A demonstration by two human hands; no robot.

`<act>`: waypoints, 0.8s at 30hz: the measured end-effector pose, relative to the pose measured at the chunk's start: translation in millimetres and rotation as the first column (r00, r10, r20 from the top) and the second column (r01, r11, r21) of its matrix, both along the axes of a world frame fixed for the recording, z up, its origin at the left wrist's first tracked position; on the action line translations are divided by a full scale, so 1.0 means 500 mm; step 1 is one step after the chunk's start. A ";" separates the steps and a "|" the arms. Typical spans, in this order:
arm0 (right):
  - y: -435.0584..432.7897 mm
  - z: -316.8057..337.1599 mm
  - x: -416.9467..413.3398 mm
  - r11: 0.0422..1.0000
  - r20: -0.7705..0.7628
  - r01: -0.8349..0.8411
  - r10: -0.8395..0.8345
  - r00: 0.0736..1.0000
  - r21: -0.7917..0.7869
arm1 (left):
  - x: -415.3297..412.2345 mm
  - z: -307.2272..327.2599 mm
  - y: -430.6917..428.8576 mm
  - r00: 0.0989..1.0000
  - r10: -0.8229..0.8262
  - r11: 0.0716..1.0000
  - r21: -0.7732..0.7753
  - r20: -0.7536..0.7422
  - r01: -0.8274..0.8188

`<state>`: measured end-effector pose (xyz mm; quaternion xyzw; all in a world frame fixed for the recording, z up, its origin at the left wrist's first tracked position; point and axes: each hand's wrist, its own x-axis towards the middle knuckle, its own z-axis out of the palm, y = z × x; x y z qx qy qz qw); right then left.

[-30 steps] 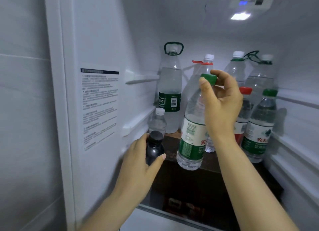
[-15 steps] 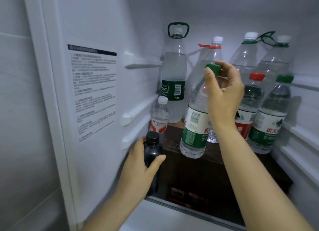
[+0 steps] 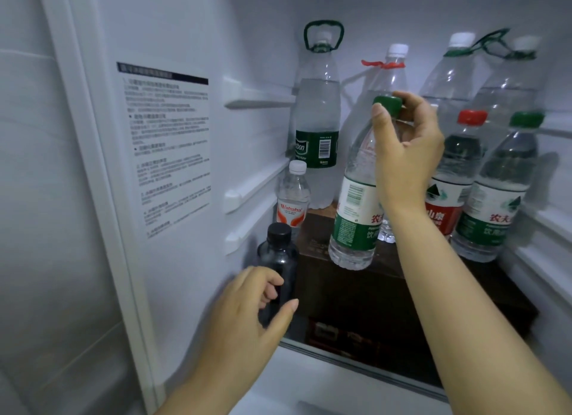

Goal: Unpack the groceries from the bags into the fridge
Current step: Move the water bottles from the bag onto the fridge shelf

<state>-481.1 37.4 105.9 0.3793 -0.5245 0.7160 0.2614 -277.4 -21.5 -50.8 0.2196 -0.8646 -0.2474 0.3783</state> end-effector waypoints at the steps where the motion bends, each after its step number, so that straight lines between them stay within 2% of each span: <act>1: 0.000 0.000 -0.001 1.000 0.001 -0.004 0.004 1.000 0.001 | -0.004 -0.001 0.001 0.999 -0.034 0.996 0.082 -0.008 0.034; 4: 0.000 0.000 -0.003 1.000 0.007 -0.012 0.012 1.000 0.005 | -0.020 -0.003 0.009 0.991 -0.087 0.938 0.326 -0.097 0.115; 6: 0.000 0.000 -0.004 1.000 0.006 -0.009 0.009 1.000 0.006 | -0.025 -0.004 0.013 0.984 -0.096 0.903 0.403 -0.147 0.148; 10: -0.001 0.002 -0.005 1.000 0.003 0.001 -0.001 1.000 0.009 | -0.027 -0.005 0.014 0.985 -0.094 0.912 0.383 -0.145 0.143; 17: 0.001 0.001 -0.004 1.000 0.004 -0.006 0.006 1.000 0.003 | -0.033 -0.052 -0.023 0.998 -0.066 0.922 0.382 -0.016 0.067; 20: 0.000 0.001 -0.004 1.000 0.006 -0.013 0.013 1.000 0.002 | -0.051 -0.067 -0.029 0.998 -0.045 0.895 0.443 -0.040 0.058; 24: -0.002 0.003 -0.005 1.000 0.010 -0.021 0.021 1.000 -0.004 | -0.077 -0.067 -0.030 0.997 0.009 0.905 0.426 -0.071 0.022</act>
